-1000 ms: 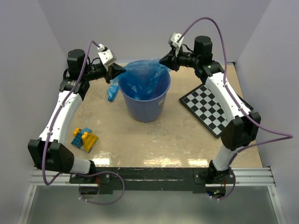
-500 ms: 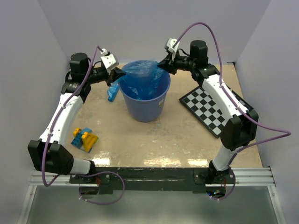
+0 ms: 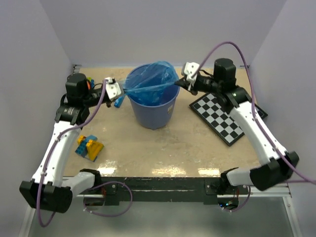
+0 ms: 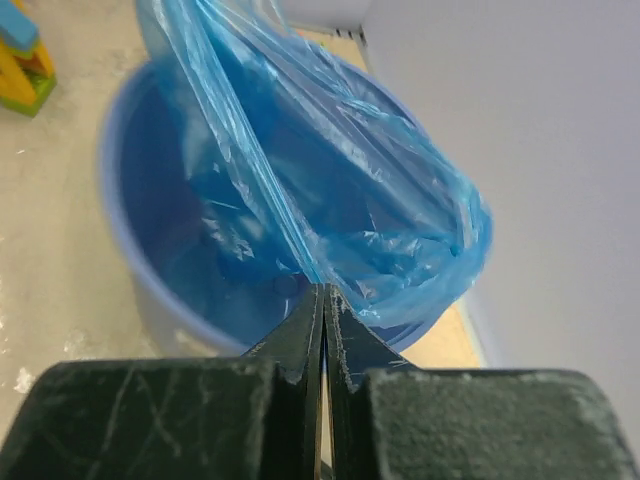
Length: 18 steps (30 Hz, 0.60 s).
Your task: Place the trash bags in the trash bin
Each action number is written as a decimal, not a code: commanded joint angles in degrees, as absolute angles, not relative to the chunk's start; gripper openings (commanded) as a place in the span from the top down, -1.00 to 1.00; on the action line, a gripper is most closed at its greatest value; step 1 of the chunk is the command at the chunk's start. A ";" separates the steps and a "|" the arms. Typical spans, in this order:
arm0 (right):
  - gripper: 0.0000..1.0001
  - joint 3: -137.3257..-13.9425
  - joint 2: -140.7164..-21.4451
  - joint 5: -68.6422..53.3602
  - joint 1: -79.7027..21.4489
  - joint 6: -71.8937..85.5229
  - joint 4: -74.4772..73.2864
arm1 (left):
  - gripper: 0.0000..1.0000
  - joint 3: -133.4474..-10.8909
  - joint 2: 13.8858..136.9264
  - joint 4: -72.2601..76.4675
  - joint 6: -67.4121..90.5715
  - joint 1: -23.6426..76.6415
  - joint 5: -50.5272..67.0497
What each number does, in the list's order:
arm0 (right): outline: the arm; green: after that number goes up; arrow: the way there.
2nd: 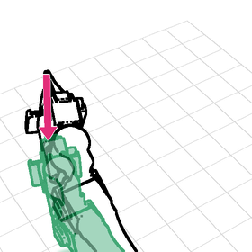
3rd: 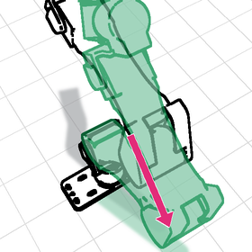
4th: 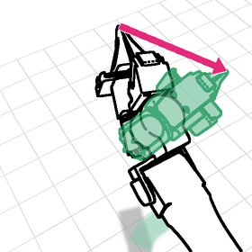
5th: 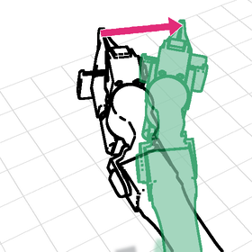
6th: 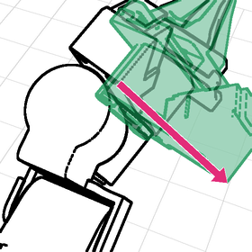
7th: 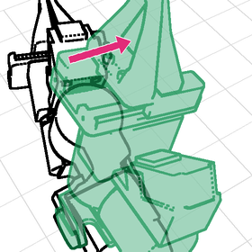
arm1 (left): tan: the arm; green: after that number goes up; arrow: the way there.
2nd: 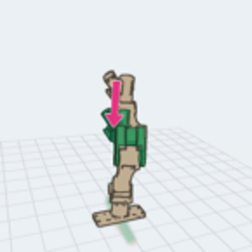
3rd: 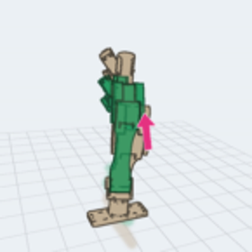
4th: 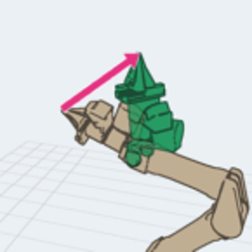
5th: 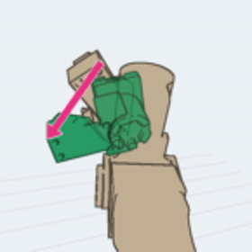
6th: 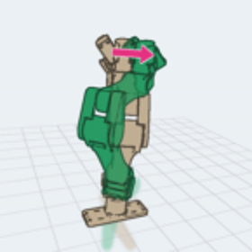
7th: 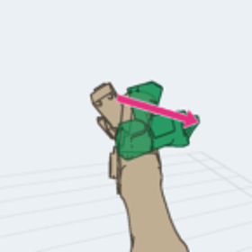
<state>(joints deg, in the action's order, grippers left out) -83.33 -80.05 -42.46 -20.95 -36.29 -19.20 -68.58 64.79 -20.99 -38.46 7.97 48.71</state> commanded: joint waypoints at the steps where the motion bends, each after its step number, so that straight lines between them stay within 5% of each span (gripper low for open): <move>1: 1.00 -73.34 -69.80 -39.91 -24.25 -43.42 -23.29 | 1.00 -61.45 58.81 -27.58 -48.59 9.31 51.24; 6: 1.00 -64.26 -64.69 -35.52 -29.97 -41.40 -19.17 | 1.00 -54.33 55.99 -26.21 -49.58 14.05 49.49; 18: 1.00 -51.60 -64.24 -20.85 -30.15 -42.73 -10.47 | 0.21 -40.61 54.49 4.82 -34.82 21.01 22.27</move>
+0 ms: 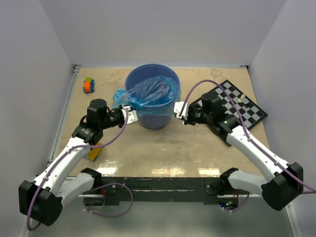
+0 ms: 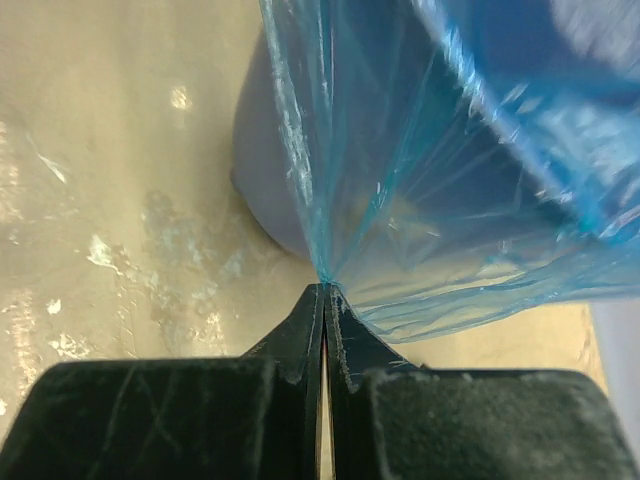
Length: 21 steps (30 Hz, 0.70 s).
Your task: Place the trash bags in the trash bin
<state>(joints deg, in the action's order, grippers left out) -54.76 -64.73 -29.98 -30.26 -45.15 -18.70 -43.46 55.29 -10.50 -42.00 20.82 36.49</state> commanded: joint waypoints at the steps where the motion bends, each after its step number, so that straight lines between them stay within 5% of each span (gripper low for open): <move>1: 1.00 -51.85 -64.86 -20.13 -30.06 -41.50 -9.94 | 0.14 -41.21 54.75 4.57 -33.33 20.92 20.32; 9: 0.74 -63.27 -60.22 -21.62 -29.80 -41.05 -28.98 | -0.18 -54.74 48.79 -35.28 -35.68 20.22 31.72; 13: 0.61 -71.00 -56.96 -21.71 -29.53 -37.72 -34.89 | -0.24 -59.67 43.78 -42.01 -31.92 18.20 30.06; 17: -0.10 -77.77 -59.75 -20.13 -29.36 -30.25 -32.79 | -0.27 -64.94 45.34 -40.17 -25.94 18.28 26.90; 21: -0.26 -79.10 -64.24 -21.79 -29.18 -25.32 -28.31 | -0.32 -63.20 47.72 -33.07 -23.29 16.97 24.87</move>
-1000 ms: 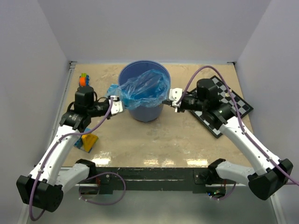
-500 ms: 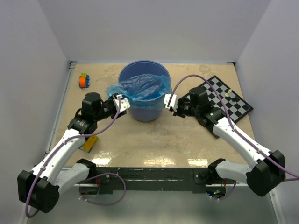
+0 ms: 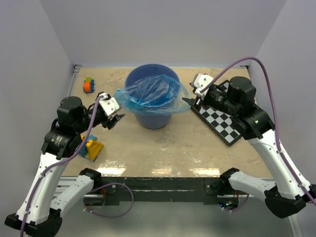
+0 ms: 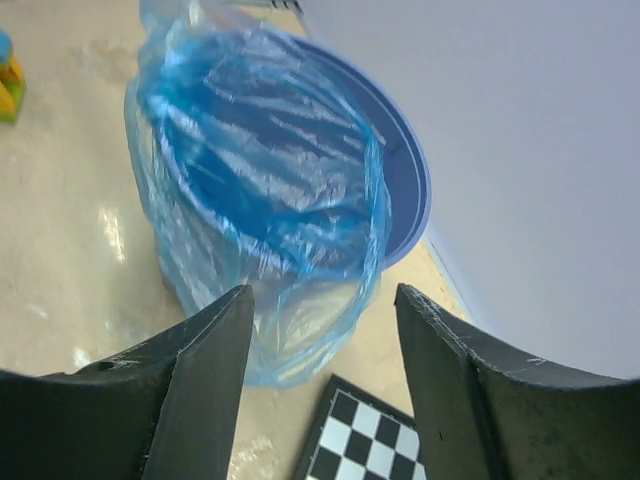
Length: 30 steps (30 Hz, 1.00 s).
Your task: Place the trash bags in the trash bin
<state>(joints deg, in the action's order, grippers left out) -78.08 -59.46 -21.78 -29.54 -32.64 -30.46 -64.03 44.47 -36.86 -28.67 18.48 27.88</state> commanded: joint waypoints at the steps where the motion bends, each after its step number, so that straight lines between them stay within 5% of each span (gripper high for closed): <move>1: -0.27 -79.19 -65.12 -21.97 -29.09 -24.36 -26.91 | -0.34 -62.24 48.07 -30.26 -21.90 16.53 23.39; 10: -0.27 -79.28 -72.50 -20.57 -28.56 -24.60 -18.20 | -0.35 -58.97 56.94 -18.28 -20.74 8.35 28.46; 18: 0.31 -80.59 -77.86 -19.33 -26.46 -22.94 -15.64 | -0.02 -60.29 62.40 -18.19 -24.70 7.65 44.02; 22: 0.50 -81.12 -79.54 -19.69 -25.75 -22.68 -14.77 | 0.33 -60.56 65.12 -18.72 -23.65 7.30 50.26; 26: 0.89 -81.38 -81.12 -21.70 -24.96 -22.76 -14.06 | 1.00 -60.91 66.36 -17.06 -22.33 6.68 51.15; 30: 1.00 -83.49 -82.53 -23.81 -23.56 -21.10 -13.28 | 1.00 -63.19 65.75 -18.28 -22.85 5.28 49.05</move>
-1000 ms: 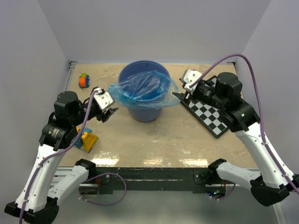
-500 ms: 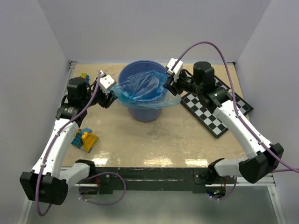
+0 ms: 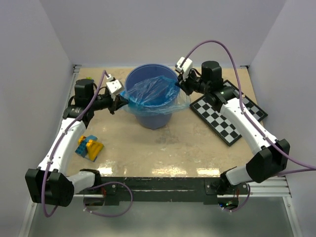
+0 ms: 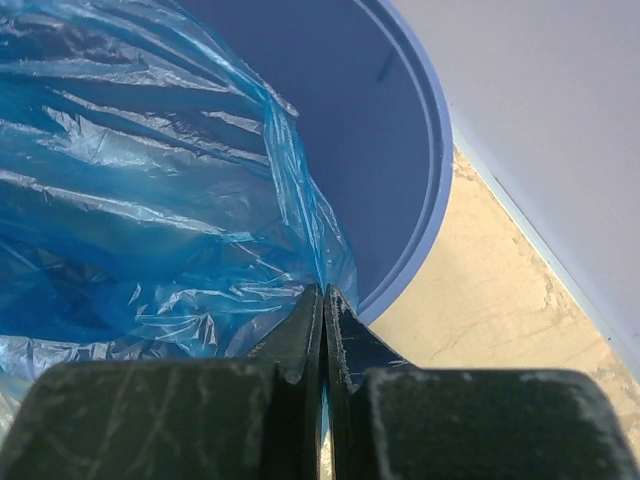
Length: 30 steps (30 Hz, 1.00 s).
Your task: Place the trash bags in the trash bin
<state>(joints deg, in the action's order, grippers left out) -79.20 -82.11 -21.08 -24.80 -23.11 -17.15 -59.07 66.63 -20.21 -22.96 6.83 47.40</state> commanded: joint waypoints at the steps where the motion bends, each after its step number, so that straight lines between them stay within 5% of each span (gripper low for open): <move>1: 1.00 -83.93 -82.62 -23.99 -23.29 -20.48 -12.49 | 1.00 -63.63 65.31 -18.54 -23.29 5.01 47.91; 16: 1.00 -94.82 -98.86 -17.67 -20.48 -14.95 -0.44 | 1.00 -66.79 77.51 5.51 -19.70 3.69 27.17; 30: 1.00 -94.49 -104.15 -15.38 -19.78 -14.24 0.27 | 1.00 -73.48 91.67 7.39 -9.85 3.78 31.02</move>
<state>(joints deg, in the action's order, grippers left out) -95.02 -105.75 -17.23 -20.18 -14.15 -1.89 -71.16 89.56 6.15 -12.93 4.14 28.47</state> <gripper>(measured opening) 0.007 0.011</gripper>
